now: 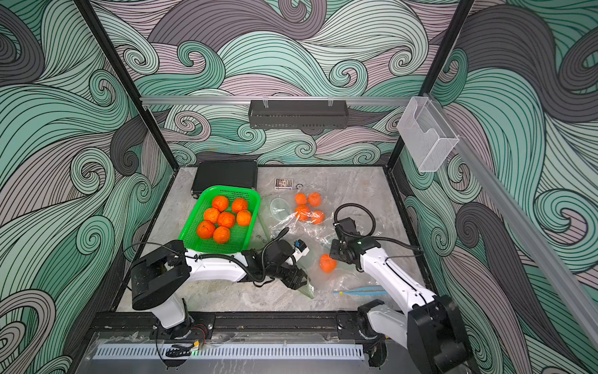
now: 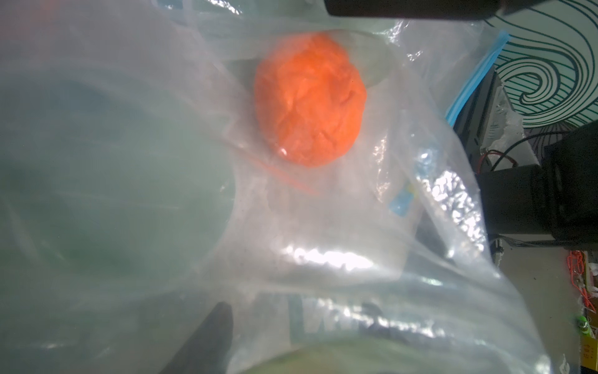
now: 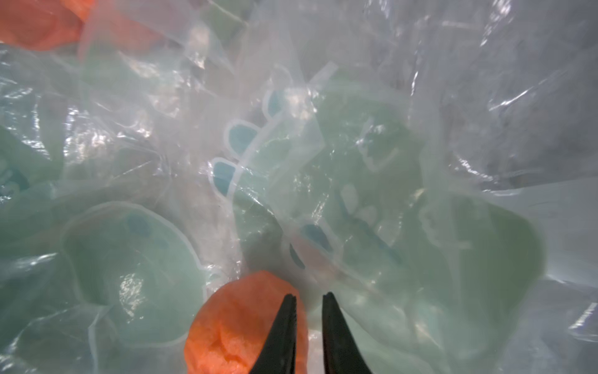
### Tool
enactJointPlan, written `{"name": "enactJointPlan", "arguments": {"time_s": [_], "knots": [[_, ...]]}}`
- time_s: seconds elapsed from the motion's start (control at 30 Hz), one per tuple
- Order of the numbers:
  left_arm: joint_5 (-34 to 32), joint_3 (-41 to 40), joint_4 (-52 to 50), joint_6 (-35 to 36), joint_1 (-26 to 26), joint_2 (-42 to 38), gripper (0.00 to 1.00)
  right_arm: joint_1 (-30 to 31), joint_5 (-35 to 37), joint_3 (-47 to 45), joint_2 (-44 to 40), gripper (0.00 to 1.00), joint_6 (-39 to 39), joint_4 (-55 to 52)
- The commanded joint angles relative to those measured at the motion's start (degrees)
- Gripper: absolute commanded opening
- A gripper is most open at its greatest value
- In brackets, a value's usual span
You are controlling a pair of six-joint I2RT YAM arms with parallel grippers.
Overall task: Open the zip-top bag and take out the orange
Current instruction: Pick up the orange from the zipper food storage bag.
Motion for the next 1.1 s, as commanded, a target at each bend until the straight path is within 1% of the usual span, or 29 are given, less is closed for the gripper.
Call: {"name": "enactJointPlan", "arguments": {"time_s": [0.0, 0.13, 0.27, 0.43, 0.57, 0.77, 0.93, 1.03, 1.07], "knots": [[0.0, 3.4, -1.2, 1.9, -0.1, 0.6, 0.65, -0.1, -5.1, -0.2, 2.1, 0.13, 0.8, 3.9], [-0.7, 5.5, -2.9, 3.2, -0.1, 1.6, 0.67, -0.1, -9.7, 0.7, 5.7, 0.08, -1.2, 6.0], [-3.3, 8.8, -6.6, 4.1, -0.1, 3.5, 0.73, 0.0, -16.8, 0.2, 9.1, 0.06, -1.6, 8.2], [-0.7, 10.6, -6.3, 4.1, -0.1, 6.0, 0.74, 1.0, -21.8, -2.0, 9.9, 0.05, -0.6, 11.0], [-1.0, 11.7, -7.4, 4.3, -0.1, 7.9, 0.74, 1.3, -23.2, -3.1, 10.2, 0.06, -1.0, 12.9], [-1.4, 12.6, -7.6, 4.4, -0.1, 9.2, 0.74, 1.3, -23.4, -5.2, 11.2, 0.05, -1.3, 15.4], [-0.8, 12.5, -6.8, 4.1, -0.2, 9.0, 0.67, 1.3, -23.7, -6.4, 11.5, 0.05, -1.2, 17.4], [-0.5, 12.2, -6.3, 3.9, -0.2, 8.3, 0.63, 1.4, -22.1, -7.0, 10.5, 0.05, -1.0, 18.2], [-0.6, 12.0, -6.2, 3.9, -0.2, 8.1, 0.60, 1.4, -21.8, -7.2, 10.2, 0.05, -1.1, 18.4]]}}
